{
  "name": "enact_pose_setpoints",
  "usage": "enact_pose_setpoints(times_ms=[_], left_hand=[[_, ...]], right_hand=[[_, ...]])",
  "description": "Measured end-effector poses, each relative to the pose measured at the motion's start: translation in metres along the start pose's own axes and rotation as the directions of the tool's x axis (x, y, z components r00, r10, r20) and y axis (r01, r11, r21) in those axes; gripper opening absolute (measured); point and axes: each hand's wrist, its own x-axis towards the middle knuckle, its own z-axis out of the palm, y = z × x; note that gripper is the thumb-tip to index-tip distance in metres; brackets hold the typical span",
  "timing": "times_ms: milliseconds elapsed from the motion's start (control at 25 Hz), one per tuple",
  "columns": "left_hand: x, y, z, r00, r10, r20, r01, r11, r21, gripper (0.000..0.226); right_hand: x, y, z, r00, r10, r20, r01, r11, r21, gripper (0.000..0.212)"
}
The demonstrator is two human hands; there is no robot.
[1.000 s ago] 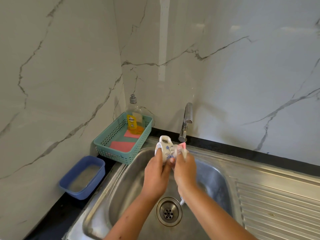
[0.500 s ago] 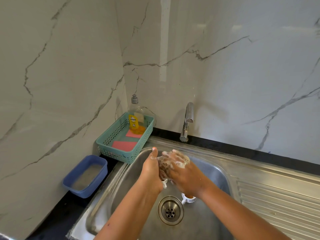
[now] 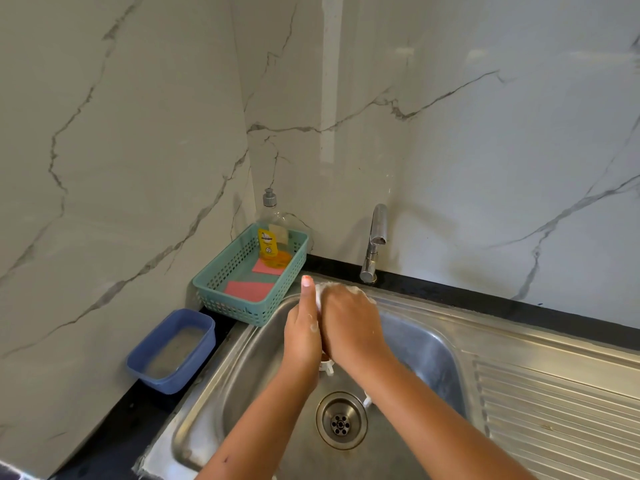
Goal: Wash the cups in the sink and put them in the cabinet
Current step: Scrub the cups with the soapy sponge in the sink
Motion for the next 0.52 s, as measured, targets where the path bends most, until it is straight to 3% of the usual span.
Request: enact_pose_setpoints(times_ms=[80, 160, 360, 480, 520], left_hand=[[-0.001, 0.001, 0.000, 0.999, 0.046, -0.013, -0.046, 0.998, 0.053, 0.045], [-0.002, -0.001, 0.000, 0.992, 0.098, -0.084, -0.093, 0.994, 0.060, 0.050], [0.009, -0.011, -0.006, 0.949, 0.249, -0.194, -0.210, 0.957, 0.202, 0.062], [0.011, -0.012, -0.007, 0.946, 0.267, -0.182, -0.242, 0.959, 0.146, 0.054], [0.011, -0.013, -0.007, 0.948, 0.268, -0.173, -0.250, 0.961, 0.120, 0.053]], right_hand=[[0.011, 0.000, -0.013, 0.964, 0.112, 0.240, -0.161, 0.968, 0.194, 0.025], [0.020, 0.002, -0.017, 0.896, 0.121, 0.427, -0.285, 0.895, 0.344, 0.027], [0.023, 0.004, 0.003, 0.905, 0.207, 0.372, -0.399, 0.715, 0.574, 0.037], [0.026, 0.012, 0.006, 0.890, 0.249, 0.382, -0.448, 0.629, 0.635, 0.033], [0.027, 0.016, 0.007, 0.871, 0.268, 0.412, -0.489, 0.558, 0.670, 0.031]])
